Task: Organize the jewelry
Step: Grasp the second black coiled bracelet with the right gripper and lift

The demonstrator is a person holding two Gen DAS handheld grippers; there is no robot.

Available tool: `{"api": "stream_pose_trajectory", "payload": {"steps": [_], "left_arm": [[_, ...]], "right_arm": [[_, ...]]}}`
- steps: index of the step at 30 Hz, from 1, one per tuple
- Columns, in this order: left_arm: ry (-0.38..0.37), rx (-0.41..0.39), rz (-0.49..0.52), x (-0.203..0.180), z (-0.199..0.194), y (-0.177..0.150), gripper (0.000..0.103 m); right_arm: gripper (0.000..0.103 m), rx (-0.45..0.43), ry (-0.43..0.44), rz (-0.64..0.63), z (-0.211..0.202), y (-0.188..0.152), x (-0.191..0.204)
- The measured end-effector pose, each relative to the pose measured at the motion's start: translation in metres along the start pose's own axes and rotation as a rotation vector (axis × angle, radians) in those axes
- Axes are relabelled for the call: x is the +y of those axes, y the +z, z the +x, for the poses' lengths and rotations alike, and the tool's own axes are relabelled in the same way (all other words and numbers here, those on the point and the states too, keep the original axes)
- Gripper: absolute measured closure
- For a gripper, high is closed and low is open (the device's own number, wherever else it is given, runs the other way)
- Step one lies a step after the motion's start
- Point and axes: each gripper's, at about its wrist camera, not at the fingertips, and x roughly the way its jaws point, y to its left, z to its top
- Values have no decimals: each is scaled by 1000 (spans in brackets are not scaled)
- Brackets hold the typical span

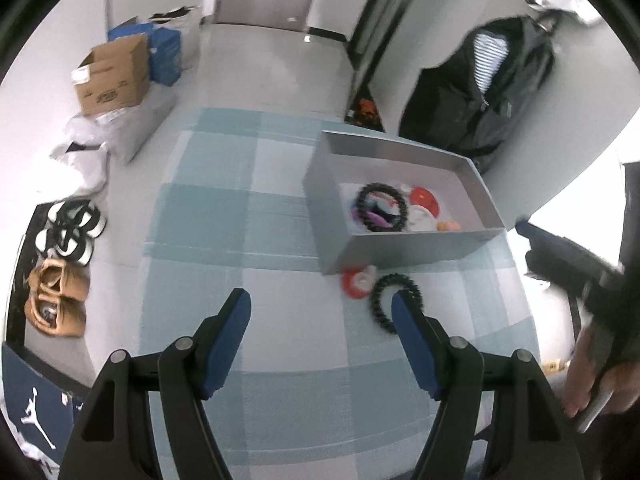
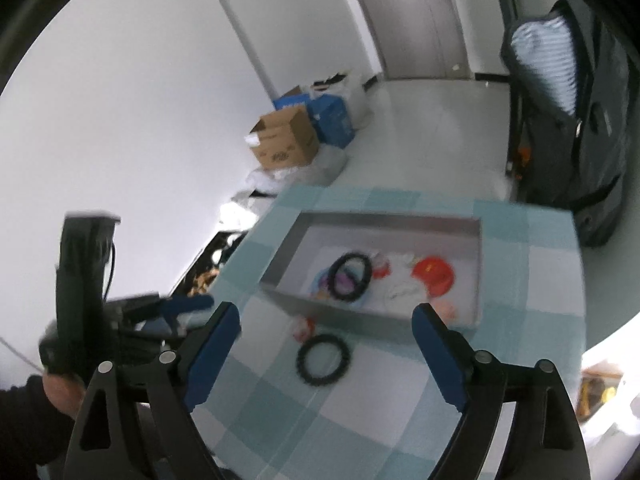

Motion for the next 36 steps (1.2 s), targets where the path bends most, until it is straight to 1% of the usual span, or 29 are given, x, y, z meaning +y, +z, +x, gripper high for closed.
{"api": "stream_pose_trajectory", "payload": {"steps": [5, 8, 11, 12, 13, 15, 19, 22, 24, 26, 27, 28, 30, 31, 33, 36], "left_arm": [[4, -25, -85, 18, -9, -2, 34], [17, -39, -98, 24, -14, -5, 34], [35, -45, -91, 28, -16, -9, 34], [38, -45, -87, 30, -16, -10, 34], [47, -43, -79, 31, -16, -12, 34], [53, -37, -71, 34, -15, -14, 34], [45, -17, -69, 38, -12, -15, 34], [36, -12, -56, 37, -11, -15, 34], [40, -8, -41, 34, -10, -14, 34], [44, -13, -23, 30, -11, -12, 34], [45, -19, -17, 29, -12, -12, 34], [47, -21, -12, 29, -12, -11, 34], [53, -19, -10, 28, -11, -10, 34], [55, -12, -13, 28, -8, -9, 34], [58, 3, -23, 29, -3, -9, 34], [65, 24, -30, 32, 3, -10, 34]], "right_arm": [[15, 72, -4, -76, 24, -20, 18], [15, 106, -13, -112, 38, -26, 28], [17, 142, -39, -119, 53, -29, 30], [20, 152, -48, -118, 56, -30, 30], [25, 169, -63, -118, 64, -31, 30], [28, 195, -104, -122, 75, -32, 29], [28, 225, -173, -135, 89, -35, 27], [28, 236, -202, -156, 98, -37, 29], [28, 236, -234, -196, 102, -38, 36], [28, 239, -246, -234, 106, -40, 42], [31, 240, -249, -250, 107, -41, 45], [37, 234, -244, -263, 107, -41, 47], [43, 237, -234, -284, 106, -42, 50], [50, 233, -230, -291, 106, -43, 51], [52, 226, -216, -298, 103, -45, 49], [60, 232, -208, -295, 99, -46, 43]]}}
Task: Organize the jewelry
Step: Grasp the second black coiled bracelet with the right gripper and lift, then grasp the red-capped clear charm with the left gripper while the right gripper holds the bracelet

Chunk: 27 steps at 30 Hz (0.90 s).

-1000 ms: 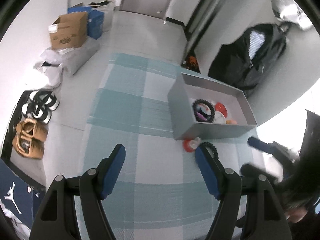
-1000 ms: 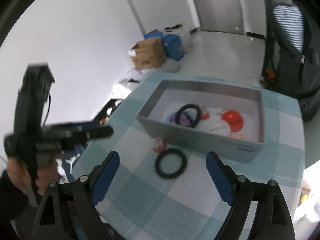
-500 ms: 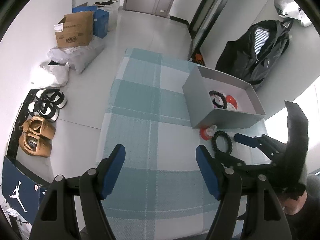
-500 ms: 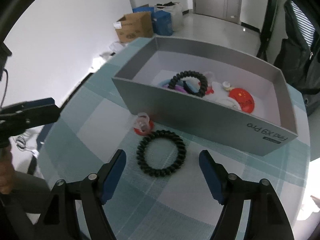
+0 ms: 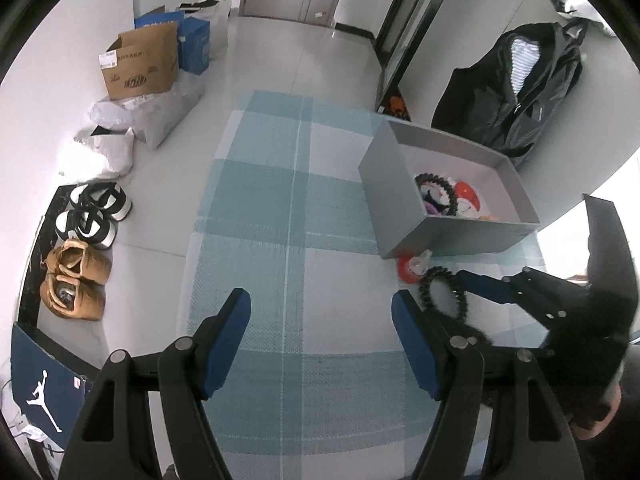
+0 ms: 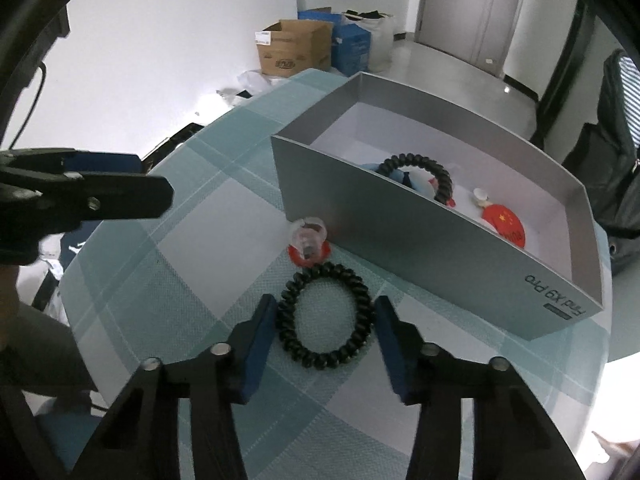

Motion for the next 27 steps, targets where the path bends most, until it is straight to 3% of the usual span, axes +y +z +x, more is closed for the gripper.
{"api": "stream_pose_trajectory", "payload": {"steps": [11, 19, 27], "left_arm": [[0, 45, 22, -19, 15, 2, 34], [-11, 77, 71, -43, 27, 3, 34], [-15, 82, 10, -52, 39, 16, 34]], "right_arm": [[62, 22, 49, 19, -15, -12, -15], [62, 12, 99, 124, -31, -28, -45], [62, -35, 117, 200, -49, -33, -64]]}}
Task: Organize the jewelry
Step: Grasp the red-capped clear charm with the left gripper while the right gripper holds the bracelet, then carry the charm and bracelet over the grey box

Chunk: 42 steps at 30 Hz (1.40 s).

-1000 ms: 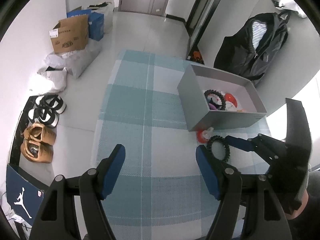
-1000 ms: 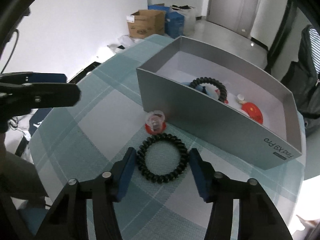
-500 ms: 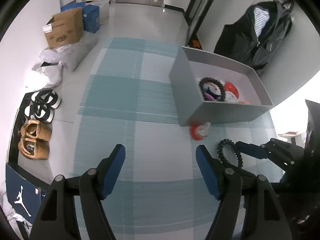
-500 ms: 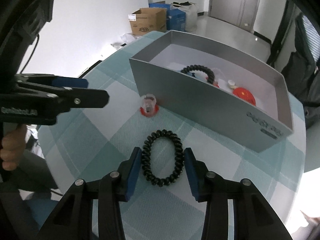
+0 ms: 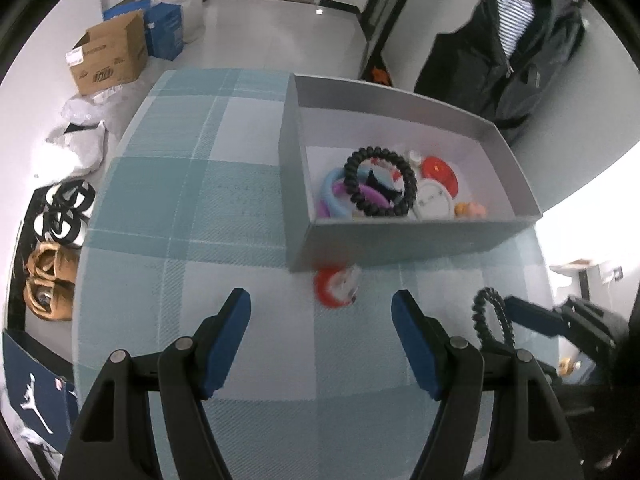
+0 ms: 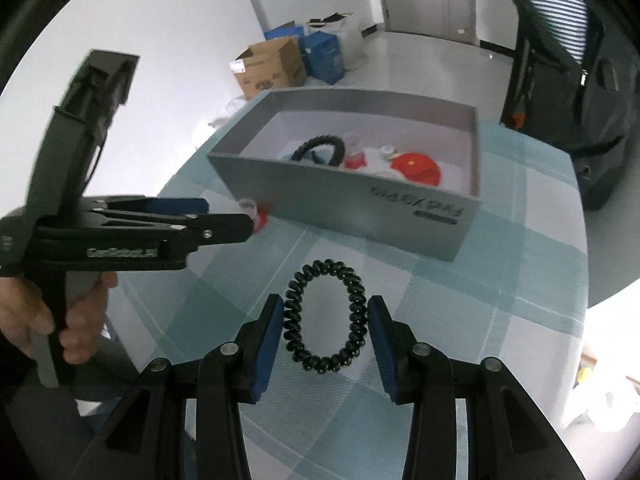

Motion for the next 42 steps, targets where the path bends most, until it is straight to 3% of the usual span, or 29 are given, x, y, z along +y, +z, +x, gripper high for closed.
{"api": "stream_pose_trajectory", "payload": {"steps": [3, 8, 11, 15, 17, 21, 24, 33, 42], "left_arm": [[16, 2, -47, 2, 5, 2, 34], [15, -17, -29, -5, 7, 0, 38], [53, -28, 7, -10, 6, -5, 49], [90, -29, 53, -17, 5, -12, 77], [60, -19, 47, -17, 5, -13, 89], [47, -24, 51, -16, 2, -15, 92], [-4, -12, 48, -17, -1, -16, 92], [-66, -62, 58, -19, -22, -19, 92], [-133, -165, 65, -25, -55, -9, 92]], "right_arm": [[62, -12, 9, 14, -4, 3, -2], [62, -31, 27, 22, -12, 3, -3], [62, -45, 35, 19, -17, 2, -4], [61, -53, 49, 47, -21, 4, -10], [61, -61, 56, 58, -24, 6, -11], [61, -75, 53, 53, -27, 9, -10], [61, -85, 60, 61, -27, 13, -9], [61, -147, 78, 102, -37, 30, -8], [62, -177, 108, 170, -38, 43, -15]]}}
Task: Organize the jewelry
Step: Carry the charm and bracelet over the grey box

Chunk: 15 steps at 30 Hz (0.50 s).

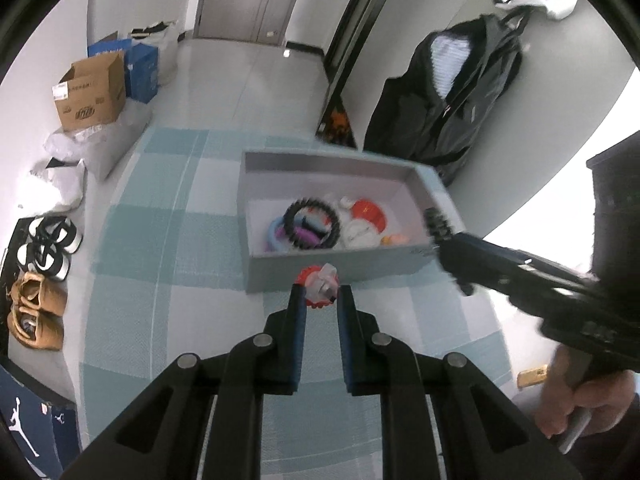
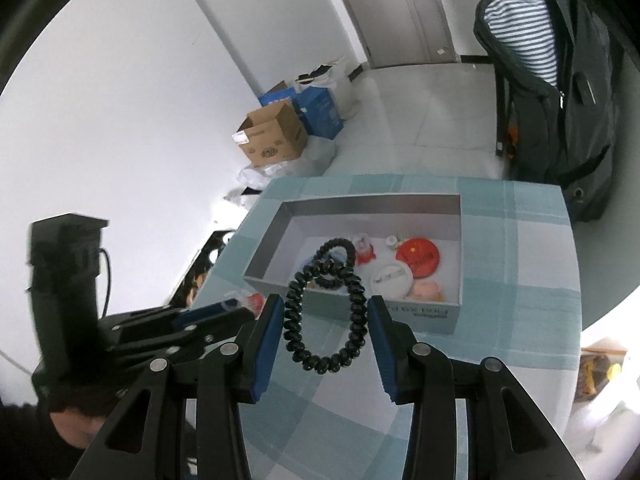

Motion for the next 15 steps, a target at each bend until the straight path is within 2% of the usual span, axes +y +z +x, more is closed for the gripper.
{"api": "stream_pose_trajectory", "payload": {"steps": [8, 15], "left_arm": [[0, -54, -13, 2, -2, 23, 92], [4, -52, -32, 7, 5, 36, 92]], "right_arm": [[62, -43, 19, 46, -2, 16, -3], [61, -45, 18, 86, 10, 28, -6]]}}
